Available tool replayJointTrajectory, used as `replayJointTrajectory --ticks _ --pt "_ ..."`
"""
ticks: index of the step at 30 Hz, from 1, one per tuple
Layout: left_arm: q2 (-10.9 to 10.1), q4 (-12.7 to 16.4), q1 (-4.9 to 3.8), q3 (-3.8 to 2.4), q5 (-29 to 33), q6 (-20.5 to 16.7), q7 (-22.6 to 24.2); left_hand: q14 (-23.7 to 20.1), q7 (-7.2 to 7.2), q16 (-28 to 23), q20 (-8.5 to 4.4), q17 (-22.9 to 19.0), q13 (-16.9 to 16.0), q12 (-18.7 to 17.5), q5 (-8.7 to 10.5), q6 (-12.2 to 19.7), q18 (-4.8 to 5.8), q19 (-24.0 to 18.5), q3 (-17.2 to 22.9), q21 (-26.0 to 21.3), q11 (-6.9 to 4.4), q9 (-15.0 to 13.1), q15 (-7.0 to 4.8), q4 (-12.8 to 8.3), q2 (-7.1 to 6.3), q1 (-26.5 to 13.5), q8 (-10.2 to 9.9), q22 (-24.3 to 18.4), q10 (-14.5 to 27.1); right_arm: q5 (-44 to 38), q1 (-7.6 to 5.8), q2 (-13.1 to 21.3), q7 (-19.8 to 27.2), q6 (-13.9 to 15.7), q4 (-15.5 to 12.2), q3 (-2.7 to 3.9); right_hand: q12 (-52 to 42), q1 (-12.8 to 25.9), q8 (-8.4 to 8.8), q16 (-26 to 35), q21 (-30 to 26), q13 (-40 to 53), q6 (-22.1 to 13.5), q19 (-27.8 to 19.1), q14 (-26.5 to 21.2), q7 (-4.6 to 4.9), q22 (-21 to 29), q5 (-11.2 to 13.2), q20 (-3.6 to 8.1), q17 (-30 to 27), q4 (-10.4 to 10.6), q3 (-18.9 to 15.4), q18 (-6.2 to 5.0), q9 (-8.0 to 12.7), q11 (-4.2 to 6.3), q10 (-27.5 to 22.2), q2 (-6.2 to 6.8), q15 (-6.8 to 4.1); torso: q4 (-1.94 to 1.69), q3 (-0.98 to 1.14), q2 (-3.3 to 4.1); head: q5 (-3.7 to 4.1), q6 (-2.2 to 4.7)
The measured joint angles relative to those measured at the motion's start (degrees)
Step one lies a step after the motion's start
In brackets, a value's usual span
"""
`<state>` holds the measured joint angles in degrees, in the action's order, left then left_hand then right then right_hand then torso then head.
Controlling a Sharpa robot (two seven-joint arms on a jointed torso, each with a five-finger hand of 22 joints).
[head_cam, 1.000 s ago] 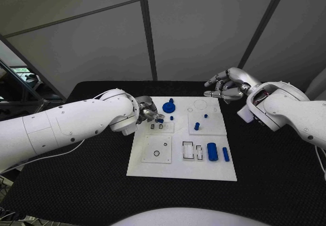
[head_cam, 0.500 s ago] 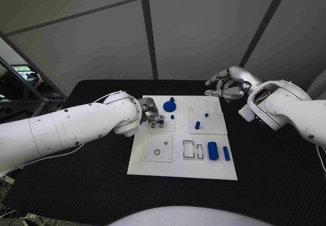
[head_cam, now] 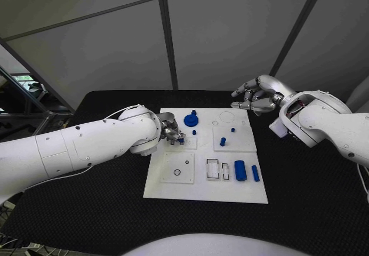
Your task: Assemble the parts on the task board
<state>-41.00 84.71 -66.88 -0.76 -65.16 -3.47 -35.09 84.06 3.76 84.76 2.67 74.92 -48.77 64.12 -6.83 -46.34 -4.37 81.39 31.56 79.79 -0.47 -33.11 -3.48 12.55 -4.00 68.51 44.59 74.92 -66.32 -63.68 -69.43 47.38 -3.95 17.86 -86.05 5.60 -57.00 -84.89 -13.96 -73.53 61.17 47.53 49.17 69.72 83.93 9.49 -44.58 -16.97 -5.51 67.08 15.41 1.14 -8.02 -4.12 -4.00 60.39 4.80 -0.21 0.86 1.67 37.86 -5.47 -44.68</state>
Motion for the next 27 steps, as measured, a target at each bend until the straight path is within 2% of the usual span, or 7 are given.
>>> replayJointTrajectory --ticks 27 --pt "0.5 -0.2 -0.01 0.04 -1.4 2.7 -0.7 -0.2 -0.07 0.0 -0.2 0.0 0.0 0.2 0.21 0.1 0.0 0.2 1.3 0.0 -0.1 -0.1 -0.21 -0.5 -0.58 -0.8 0.2 0.0 -0.3 -0.2 0.01 -0.1 0.0 -0.1 0.1 0.0 0.0 0.0 0.0 0.0 -0.2 -0.1 0.0 0.0 0.0 0.0 0.1 0.0 0.0 -0.1 0.0 0.0 0.0 0.0 0.0 0.0 0.0 0.0 -0.12 -0.02 0.07 0.35 -0.1"
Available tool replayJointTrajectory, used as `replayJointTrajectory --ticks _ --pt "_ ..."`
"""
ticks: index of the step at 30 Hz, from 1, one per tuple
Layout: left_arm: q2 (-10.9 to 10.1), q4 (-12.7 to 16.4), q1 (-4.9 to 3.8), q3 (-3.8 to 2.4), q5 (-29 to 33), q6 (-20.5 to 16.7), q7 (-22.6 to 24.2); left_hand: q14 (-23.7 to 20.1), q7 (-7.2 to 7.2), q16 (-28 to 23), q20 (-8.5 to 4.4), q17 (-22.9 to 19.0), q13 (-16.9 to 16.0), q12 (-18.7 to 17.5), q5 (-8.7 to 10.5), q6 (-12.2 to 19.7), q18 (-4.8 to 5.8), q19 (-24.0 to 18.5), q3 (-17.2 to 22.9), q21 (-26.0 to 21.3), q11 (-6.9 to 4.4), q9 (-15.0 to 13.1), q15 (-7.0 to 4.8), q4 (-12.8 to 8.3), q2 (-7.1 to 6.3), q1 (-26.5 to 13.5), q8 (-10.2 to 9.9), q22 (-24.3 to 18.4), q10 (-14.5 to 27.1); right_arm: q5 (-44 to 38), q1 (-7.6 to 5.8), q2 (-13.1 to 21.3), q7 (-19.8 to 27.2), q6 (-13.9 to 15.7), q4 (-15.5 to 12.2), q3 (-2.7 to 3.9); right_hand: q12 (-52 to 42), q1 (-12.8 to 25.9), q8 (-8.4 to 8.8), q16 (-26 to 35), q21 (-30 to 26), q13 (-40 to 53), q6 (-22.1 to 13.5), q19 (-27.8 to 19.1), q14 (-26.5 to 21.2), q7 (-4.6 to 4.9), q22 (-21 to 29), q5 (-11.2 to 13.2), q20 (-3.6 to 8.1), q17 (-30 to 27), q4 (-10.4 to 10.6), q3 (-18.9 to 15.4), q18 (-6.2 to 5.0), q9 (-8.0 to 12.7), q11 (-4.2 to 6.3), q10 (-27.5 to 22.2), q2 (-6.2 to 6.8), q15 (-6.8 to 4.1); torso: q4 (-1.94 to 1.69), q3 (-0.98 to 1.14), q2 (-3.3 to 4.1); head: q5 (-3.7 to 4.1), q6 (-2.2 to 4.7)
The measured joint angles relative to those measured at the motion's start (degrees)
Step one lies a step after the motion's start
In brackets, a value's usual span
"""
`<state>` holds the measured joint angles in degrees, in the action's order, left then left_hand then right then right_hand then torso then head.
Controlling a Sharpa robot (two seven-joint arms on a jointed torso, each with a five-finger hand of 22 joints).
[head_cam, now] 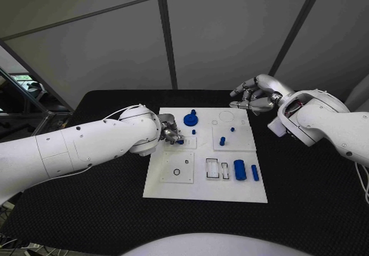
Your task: Assemble the parts on the task board
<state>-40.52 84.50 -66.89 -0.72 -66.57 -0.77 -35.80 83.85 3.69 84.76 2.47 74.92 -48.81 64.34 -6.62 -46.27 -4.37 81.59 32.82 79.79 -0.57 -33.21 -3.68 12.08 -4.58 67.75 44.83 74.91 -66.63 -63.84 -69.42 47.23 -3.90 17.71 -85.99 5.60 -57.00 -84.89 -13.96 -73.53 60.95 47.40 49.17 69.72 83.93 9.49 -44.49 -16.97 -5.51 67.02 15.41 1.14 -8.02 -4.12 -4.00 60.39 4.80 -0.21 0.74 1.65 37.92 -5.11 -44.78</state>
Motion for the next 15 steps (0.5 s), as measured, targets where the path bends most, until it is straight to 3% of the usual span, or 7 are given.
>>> replayJointTrajectory --ticks 12,15 --pt "0.1 -0.1 -0.04 -0.02 -0.1 0.5 0.0 0.0 0.0 0.0 0.0 0.0 -0.3 0.0 0.01 0.0 0.0 0.0 0.0 0.2 -0.05 -0.1 0.0 0.0 0.0 0.0 0.0 0.0 -0.2 0.0 0.0 -0.1 0.0 -0.1 0.0 0.0 0.0 0.0 0.0 0.0 0.0 0.0 0.0 0.0 0.0 0.0 0.0 0.0 0.0 0.0 0.0 0.0 0.0 0.0 0.0 0.0 0.0 0.0 -0.06 -0.02 0.05 0.12 -0.19" --pt "0.2 -0.2 -0.06 -0.03 -0.2 0.7 0.0 0.0 -0.15 0.0 -0.15 0.0 -0.5 0.3 0.0 -0.2 0.0 0.1 0.2 0.2 -0.14 -0.2 0.0 -0.2 -0.69 -0.7 0.3 0.0 -0.3 0.0 0.0 -0.1 0.0 -0.1 0.1 0.0 0.0 0.0 0.0 0.0 0.0 0.0 0.0 0.0 0.0 0.0 0.0 0.0 0.0 0.0 0.0 0.0 0.0 0.0 0.0 0.0 0.0 0.0 -0.07 -0.02 0.07 0.09 -0.27"
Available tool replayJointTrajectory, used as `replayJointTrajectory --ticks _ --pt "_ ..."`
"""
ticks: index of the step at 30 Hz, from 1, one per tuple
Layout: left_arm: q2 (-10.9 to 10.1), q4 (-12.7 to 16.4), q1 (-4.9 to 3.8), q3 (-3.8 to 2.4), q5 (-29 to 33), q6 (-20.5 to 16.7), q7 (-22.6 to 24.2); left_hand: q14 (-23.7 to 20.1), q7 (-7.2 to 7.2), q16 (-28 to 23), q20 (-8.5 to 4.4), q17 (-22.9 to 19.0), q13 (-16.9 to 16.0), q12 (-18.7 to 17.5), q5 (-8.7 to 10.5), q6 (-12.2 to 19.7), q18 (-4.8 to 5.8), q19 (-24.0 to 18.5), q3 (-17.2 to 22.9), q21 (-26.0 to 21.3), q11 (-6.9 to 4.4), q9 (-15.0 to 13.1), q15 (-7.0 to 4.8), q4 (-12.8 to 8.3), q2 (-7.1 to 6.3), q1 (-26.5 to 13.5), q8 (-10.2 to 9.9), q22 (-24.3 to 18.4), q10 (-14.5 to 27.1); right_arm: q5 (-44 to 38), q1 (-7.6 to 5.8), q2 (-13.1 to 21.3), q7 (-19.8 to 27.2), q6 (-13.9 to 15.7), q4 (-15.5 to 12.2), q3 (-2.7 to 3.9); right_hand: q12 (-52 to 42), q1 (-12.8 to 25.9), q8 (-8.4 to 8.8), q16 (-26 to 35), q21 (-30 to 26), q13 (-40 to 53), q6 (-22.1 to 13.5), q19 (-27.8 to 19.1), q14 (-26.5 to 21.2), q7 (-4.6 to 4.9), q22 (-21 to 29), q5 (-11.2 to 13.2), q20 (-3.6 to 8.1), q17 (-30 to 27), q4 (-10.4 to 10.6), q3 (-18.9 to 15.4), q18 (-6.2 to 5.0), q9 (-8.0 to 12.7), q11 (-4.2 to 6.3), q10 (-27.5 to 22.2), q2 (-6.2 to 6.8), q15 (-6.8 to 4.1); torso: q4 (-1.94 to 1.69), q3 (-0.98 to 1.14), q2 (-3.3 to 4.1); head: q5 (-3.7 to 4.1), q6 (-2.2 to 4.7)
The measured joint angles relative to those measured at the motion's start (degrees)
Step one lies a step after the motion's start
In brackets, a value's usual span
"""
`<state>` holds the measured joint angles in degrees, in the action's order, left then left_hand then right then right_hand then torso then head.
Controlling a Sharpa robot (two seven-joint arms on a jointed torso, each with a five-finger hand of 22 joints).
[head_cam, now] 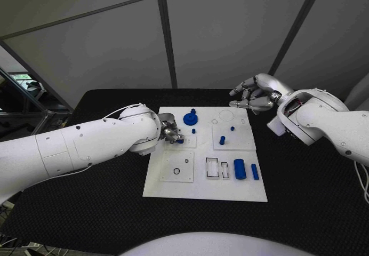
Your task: Assemble the parts on the task board
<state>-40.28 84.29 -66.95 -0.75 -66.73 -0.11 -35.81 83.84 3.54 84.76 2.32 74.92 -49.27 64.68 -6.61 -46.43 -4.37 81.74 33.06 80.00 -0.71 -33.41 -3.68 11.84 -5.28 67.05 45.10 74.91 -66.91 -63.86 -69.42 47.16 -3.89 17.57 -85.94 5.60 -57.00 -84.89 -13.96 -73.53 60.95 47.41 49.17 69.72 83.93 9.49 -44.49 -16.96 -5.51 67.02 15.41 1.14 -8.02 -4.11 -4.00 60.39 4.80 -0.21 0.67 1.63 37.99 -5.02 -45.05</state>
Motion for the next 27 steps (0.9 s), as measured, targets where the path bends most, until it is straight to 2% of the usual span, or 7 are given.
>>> replayJointTrajectory --ticks 1,5,14,15,18,23,27 --pt "0.1 -0.1 -0.01 -0.01 0.0 0.1 0.0 0.0 -0.08 0.0 -0.06 0.0 -0.1 0.0 -0.01 -0.1 0.0 0.1 0.8 0.0 -0.02 0.0 0.0 -0.8 -0.21 -0.2 0.0 0.0 0.0 0.0 0.0 0.0 0.0 0.0 0.0 0.0 0.0 0.0 0.0 0.0 0.0 0.0 0.0 0.0 0.0 0.0 0.0 0.0 0.0 0.0 0.0 0.0 0.0 0.0 0.0 0.0 0.0 0.0 -0.01 0.0 0.0 -0.02 -0.03" --pt "0.3 -0.4 -0.05 -0.03 -0.1 0.4 0.0 0.2 -0.28 0.0 -0.06 0.0 -0.2 0.0 -0.44 -0.3 0.0 0.1 1.1 0.2 -0.17 -0.3 -0.18 -0.8 -0.45 -1.3 0.2 0.0 -0.4 0.0 0.0 0.0 0.0 0.0 0.0 0.0 0.0 0.0 0.0 0.0 0.0 0.0 0.0 0.0 0.0 0.0 0.0 0.0 0.0 0.0 0.0 0.0 0.0 0.0 0.0 0.0 0.0 0.0 -0.01 0.0 0.0 -0.1 -0.11" --pt "0.8 -1.1 -0.11 -0.07 -0.2 1.2 0.0 0.2 -0.71 0.0 -0.06 0.0 -0.5 0.4 -0.45 -0.9 0.01 0.5 3.4 0.4 -0.59 -0.4 -0.22 -2.8 -1.2 -4.1 0.7 0.0 -1.0 0.0 0.0 0.0 0.0 -0.1 0.0 0.0 0.0 0.0 -0.3 0.0 0.0 -0.1 0.0 0.0 0.0 0.0 0.1 0.0 0.0 -0.1 0.0 0.0 0.0 0.0 0.0 0.0 0.0 0.0 -0.01 0.01 0.01 0.09 -0.24" --pt "0.9 -1.2 -0.12 -0.07 -0.2 1.3 0.0 0.2 -0.9 0.0 -0.19 0.0 -0.5 0.6 -0.45 -1.1 0.02 0.6 4.8 0.4 -0.51 -0.4 -0.21 -4.1 -1.35 -5.2 0.7 0.0 -1.3 0.0 0.0 0.0 0.0 -0.1 0.0 0.0 0.0 0.0 -0.3 0.0 0.0 -0.1 0.0 0.0 0.0 0.0 0.1 0.0 0.0 -0.1 0.0 0.0 0.0 0.0 0.0 0.0 0.0 0.0 -0.01 0.02 0.02 0.1 -0.24" --pt "1.0 -1.4 -0.14 -0.07 -0.2 1.4 -0.1 0.0 -1.09 0.2 -0.27 0.0 -0.8 0.8 -0.45 -1.3 0.06 0.7 6.2 0.7 -0.71 -0.3 -0.42 -5.5 -1.81 -7.2 0.9 0.0 -1.5 0.0 0.0 0.0 0.0 -0.1 0.0 0.0 0.0 0.0 -0.3 0.3 0.0 -0.2 0.0 0.0 0.0 0.0 0.2 0.0 0.0 -0.1 0.0 0.0 0.0 0.0 0.0 0.0 0.0 0.0 -0.01 0.03 0.03 0.15 -0.24" --pt "1.4 -1.8 -0.16 -0.08 -0.3 1.4 -0.1 0.2 -1.21 0.2 -0.47 0.0 -1.3 1.3 -0.45 -2.0 0.08 0.9 6.2 0.9 -0.7 -0.1 -0.63 -6.0 -1.94 -8.7 0.9 0.0 -1.9 0.0 0.0 0.0 0.0 -0.1 0.0 0.0 0.0 0.0 -0.3 0.3 -0.3 -0.3 0.0 0.0 0.0 0.0 0.4 0.0 0.0 -0.3 0.0 0.0 0.0 0.0 0.0 0.0 0.0 0.0 -0.04 0.0 0.03 0.26 -0.33" --pt "1.6 -2.0 -0.17 -0.08 -0.3 1.5 -0.2 0.2 -1.41 0.2 -0.67 0.0 -1.7 1.6 -0.48 -2.2 0.08 1.1 5.0 0.9 -0.99 0.0 -0.63 -5.2 -1.97 -9.8 1.0 0.0 -2.2 0.0 0.0 0.0 0.0 -0.1 0.0 0.0 0.0 0.0 -0.3 0.3 -0.3 -0.3 0.0 0.0 0.0 0.0 0.4 0.0 0.0 -0.3 0.0 0.0 0.0 0.0 0.0 0.0 0.0 0.0 -0.05 -0.03 0.03 0.3 -0.35"
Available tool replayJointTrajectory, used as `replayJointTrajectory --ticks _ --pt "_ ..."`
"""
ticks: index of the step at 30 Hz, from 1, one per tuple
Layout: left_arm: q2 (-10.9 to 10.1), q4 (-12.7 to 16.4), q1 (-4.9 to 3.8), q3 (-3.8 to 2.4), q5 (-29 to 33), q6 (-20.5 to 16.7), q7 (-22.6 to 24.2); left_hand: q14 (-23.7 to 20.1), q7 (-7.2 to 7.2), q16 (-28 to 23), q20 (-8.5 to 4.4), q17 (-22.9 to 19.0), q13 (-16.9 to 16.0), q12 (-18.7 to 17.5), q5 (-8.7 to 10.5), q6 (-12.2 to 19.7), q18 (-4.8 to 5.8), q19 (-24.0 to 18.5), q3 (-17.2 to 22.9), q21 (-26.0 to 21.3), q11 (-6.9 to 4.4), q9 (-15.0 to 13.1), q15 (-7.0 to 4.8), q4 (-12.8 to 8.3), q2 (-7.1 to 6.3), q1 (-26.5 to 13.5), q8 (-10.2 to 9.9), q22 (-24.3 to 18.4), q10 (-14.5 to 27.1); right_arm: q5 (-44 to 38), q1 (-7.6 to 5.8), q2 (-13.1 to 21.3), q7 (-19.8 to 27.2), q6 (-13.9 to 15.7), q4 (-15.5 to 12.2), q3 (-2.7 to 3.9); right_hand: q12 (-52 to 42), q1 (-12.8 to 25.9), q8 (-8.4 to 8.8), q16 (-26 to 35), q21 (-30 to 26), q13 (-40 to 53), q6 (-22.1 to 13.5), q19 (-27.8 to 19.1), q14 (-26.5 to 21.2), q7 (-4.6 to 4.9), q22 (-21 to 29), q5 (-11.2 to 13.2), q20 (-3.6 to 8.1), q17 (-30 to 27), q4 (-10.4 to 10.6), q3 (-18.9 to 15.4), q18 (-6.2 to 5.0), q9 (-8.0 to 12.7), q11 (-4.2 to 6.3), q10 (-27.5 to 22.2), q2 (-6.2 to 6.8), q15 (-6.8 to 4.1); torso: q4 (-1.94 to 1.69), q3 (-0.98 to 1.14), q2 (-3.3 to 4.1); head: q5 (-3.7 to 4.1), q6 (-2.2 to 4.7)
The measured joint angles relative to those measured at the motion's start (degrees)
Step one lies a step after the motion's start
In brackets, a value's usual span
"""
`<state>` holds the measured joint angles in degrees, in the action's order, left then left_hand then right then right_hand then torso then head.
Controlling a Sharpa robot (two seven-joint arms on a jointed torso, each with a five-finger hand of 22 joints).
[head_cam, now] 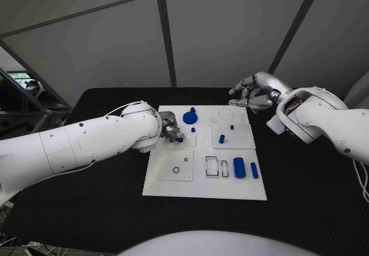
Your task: Assemble the parts on the task board
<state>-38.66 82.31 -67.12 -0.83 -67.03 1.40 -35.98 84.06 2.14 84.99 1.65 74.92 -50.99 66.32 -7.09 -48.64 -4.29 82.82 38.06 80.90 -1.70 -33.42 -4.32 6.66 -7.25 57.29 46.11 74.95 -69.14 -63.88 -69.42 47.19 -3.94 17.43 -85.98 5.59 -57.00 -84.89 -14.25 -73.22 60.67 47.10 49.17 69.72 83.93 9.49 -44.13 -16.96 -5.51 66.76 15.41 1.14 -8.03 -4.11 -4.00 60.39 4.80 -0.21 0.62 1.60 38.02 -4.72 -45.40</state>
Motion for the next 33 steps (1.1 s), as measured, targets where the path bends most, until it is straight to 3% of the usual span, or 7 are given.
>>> replayJointTrajectory --ticks 23,33 --pt "0.8 -0.8 0.22 0.15 0.1 0.5 0.0 -0.2 -0.2 0.0 -0.09 0.0 -1.1 1.0 0.26 -1.4 -0.02 0.5 -6.1 0.5 -0.04 0.0 -0.2 2.8 0.41 -3.3 0.3 0.0 -0.8 0.0 0.0 0.0 0.0 0.0 0.0 0.0 0.0 0.2 0.0 0.2 -0.2 -0.2 0.0 0.0 0.0 0.0 0.4 0.0 0.0 -0.2 0.4 -0.4 0.01 0.0 0.0 0.0 -0.18 0.0 -0.08 -0.07 0.03 0.32 -0.03" --pt "0.1 -0.6 0.26 0.14 0.1 0.4 0.0 -0.2 -0.2 0.0 -0.21 0.0 -1.1 1.0 0.26 -1.4 -0.02 0.6 -13.0 0.5 -0.03 0.2 -0.2 5.4 -0.2 -5.2 0.3 0.0 -0.8 0.0 0.0 0.1 0.0 0.0 0.0 0.0 0.3 0.3 0.0 0.2 -0.5 -0.4 0.0 0.0 0.0 0.0 0.7 0.0 0.0 -0.4 0.3 -0.3 0.01 0.0 0.0 0.0 -0.3 0.0 -0.1 -0.11 0.04 0.53 0.21"
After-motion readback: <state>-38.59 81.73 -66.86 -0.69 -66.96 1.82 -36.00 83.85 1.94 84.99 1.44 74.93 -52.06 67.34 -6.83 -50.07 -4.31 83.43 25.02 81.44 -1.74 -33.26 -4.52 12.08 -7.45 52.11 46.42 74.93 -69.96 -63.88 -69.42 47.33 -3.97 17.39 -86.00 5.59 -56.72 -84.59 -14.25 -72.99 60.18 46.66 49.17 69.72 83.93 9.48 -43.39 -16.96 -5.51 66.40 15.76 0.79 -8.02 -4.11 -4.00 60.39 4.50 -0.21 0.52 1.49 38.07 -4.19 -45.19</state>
